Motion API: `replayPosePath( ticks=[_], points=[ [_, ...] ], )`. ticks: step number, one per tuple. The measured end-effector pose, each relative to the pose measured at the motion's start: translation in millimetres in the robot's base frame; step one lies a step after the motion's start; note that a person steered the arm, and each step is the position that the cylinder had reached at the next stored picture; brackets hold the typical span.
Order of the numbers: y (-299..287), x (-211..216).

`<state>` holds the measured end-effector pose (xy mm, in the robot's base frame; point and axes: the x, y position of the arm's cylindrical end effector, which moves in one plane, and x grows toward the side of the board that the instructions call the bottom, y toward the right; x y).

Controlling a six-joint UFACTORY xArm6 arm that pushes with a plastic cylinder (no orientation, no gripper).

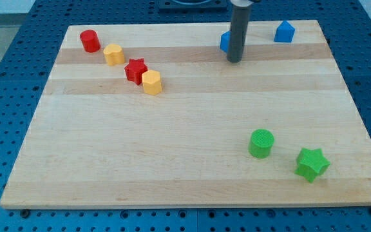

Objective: Push the blue cube towards the blue triangle

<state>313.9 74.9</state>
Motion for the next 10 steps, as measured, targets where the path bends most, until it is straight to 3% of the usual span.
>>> replayPosePath(
  ticks=[2,4,6,9,10],
  points=[
    [26.9,-45.4],
    [-33.0,-15.0],
    [-60.3,-85.1],
    [48.8,-89.2],
    [39.6,-89.4]
  ],
)
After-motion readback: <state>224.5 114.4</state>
